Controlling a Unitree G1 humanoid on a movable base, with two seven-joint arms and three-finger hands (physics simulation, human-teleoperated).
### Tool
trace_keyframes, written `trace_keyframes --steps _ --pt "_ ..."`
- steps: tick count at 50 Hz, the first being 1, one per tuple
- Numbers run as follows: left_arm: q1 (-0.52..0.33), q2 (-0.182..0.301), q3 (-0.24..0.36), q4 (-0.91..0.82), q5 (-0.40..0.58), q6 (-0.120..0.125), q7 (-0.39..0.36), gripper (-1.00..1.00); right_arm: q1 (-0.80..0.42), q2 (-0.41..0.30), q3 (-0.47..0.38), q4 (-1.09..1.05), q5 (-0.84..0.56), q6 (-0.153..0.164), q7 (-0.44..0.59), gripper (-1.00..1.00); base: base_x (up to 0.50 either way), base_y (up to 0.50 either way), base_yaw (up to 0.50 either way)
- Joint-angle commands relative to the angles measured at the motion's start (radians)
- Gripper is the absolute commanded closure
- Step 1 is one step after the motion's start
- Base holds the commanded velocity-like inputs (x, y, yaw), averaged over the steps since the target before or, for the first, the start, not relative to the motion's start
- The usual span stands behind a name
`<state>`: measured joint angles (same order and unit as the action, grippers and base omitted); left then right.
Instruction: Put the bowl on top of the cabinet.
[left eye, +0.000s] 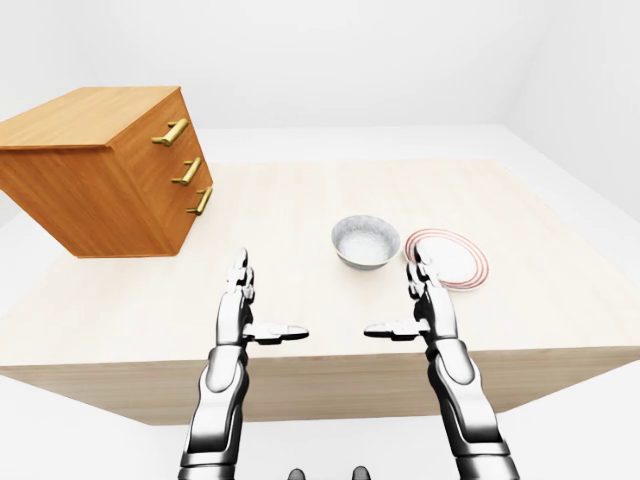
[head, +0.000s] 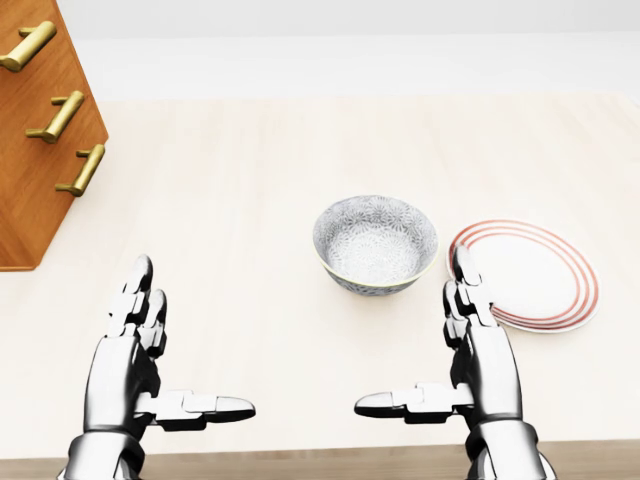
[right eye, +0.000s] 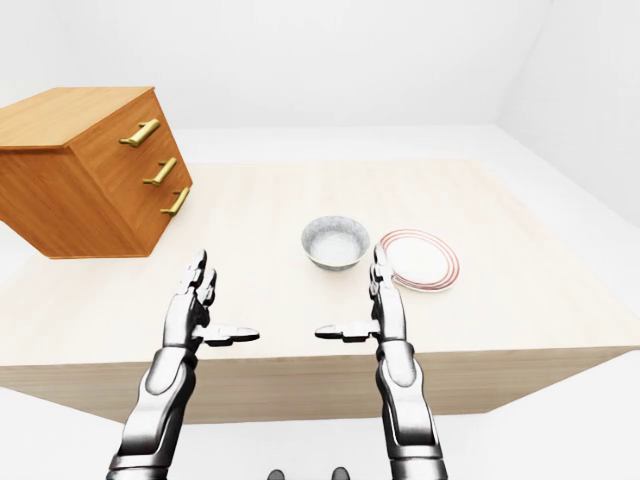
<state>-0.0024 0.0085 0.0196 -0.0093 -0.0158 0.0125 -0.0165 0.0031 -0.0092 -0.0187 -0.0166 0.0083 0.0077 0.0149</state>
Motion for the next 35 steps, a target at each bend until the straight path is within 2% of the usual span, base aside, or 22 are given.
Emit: trace_keyframes --steps 1,5,6,7,9,11,12,14,16,17,18,19,22,23,26,27,32,33,35 --pt "-0.002 0.011 0.028 -0.004 -0.029 0.012 -0.028 -1.00 0.010 -0.012 -0.036 -0.076 0.024 0.032 0.020 -1.00 0.00 0.00 0.00" --pt "0.004 0.013 0.027 -0.027 -0.027 0.025 -0.027 -1.00 0.007 -0.014 -0.040 -0.049 0.022 0.016 0.018 -1.00 0.00 0.00 0.00" --pt "0.003 0.015 0.028 -0.028 -0.019 0.020 -0.024 -1.00 0.006 -0.014 -0.039 -0.045 0.020 0.013 0.017 -1.00 0.00 0.00 0.00" --pt "0.002 0.019 0.028 -0.023 0.000 0.006 -0.015 -1.00 0.007 -0.014 -0.038 -0.051 0.020 0.019 0.016 -1.00 0.00 0.00 0.00" --pt "0.003 0.017 0.032 -0.031 -0.008 0.016 -0.021 -1.00 0.007 -0.015 -0.038 -0.054 0.017 0.021 0.015 -1.00 0.00 0.00 0.00" --pt "0.003 0.022 0.035 -0.044 0.004 0.016 -0.017 -1.00 0.010 -0.017 -0.044 -0.082 0.017 0.039 0.011 -1.00 0.00 0.00 0.00" --pt "0.003 0.024 0.040 -0.058 0.001 0.027 -0.021 -1.00 0.010 -0.019 -0.049 -0.102 0.013 0.046 0.004 -1.00 0.00 0.00 0.00" --pt "-0.008 0.038 0.065 -0.093 -0.003 0.051 -0.021 -1.00 0.006 -0.033 -0.077 -0.177 0.018 0.080 -0.002 -1.00 0.00 0.00 0.00" --pt "-0.023 0.051 0.095 -0.136 -0.013 0.075 -0.019 -1.00 0.002 -0.043 -0.117 -0.270 0.051 0.080 0.000 -1.00 0.00 0.00 0.00" --pt "-0.030 0.062 0.108 -0.170 -0.005 0.075 -0.017 -1.00 0.000 -0.050 -0.135 -0.315 0.061 0.080 0.000 -1.00 0.00 0.00 0.00" --pt "-0.039 0.072 0.123 -0.202 -0.003 0.075 -0.016 -1.00 0.000 -0.055 -0.157 -0.365 0.066 0.080 -0.009 -1.00 0.00 0.00 0.00" --pt "-0.064 0.087 0.168 -0.274 -0.047 0.075 -0.021 -1.00 -0.003 -0.072 -0.194 -0.464 0.079 0.080 -0.012 -1.00 0.00 0.00 0.00" --pt "-0.092 0.119 0.240 -0.365 -0.103 0.075 -0.015 -1.00 -0.028 -0.104 -0.286 -0.594 0.109 0.080 -0.010 -1.00 0.00 0.00 0.00" --pt "-0.117 0.144 0.299 -0.402 -0.147 0.075 -0.003 -1.00 -0.050 -0.125 -0.373 -0.670 0.176 0.080 -0.014 -1.00 0.00 0.00 0.00" --pt "-0.157 0.199 0.386 -0.483 -0.223 0.075 0.043 -1.00 -0.068 -0.168 -0.480 -0.736 0.242 0.080 -0.024 -1.00 0.00 0.00 0.00" --pt "-0.178 0.222 0.438 -0.520 -0.276 0.075 0.064 -1.00 -0.073 -0.181 -0.529 -0.759 0.290 0.080 -0.021 -1.00 0.00 0.00 0.00" --pt "-0.194 0.283 0.530 -0.555 -0.398 0.075 0.142 -1.00 -0.076 -0.234 -0.638 -0.801 0.386 0.080 -0.057 -1.00 0.00 0.00 0.00" --pt "-0.195 0.291 0.546 -0.533 -0.416 0.075 0.151 -1.00 -0.081 -0.247 -0.682 -0.820 0.432 0.080 -0.066 -1.00 0.00 0.00 0.00" --pt "-0.190 0.309 0.546 -0.485 -0.410 0.075 0.165 -1.00 -0.080 -0.273 -0.721 -0.820 0.471 0.080 -0.076 -1.00 0.00 0.00 0.00"
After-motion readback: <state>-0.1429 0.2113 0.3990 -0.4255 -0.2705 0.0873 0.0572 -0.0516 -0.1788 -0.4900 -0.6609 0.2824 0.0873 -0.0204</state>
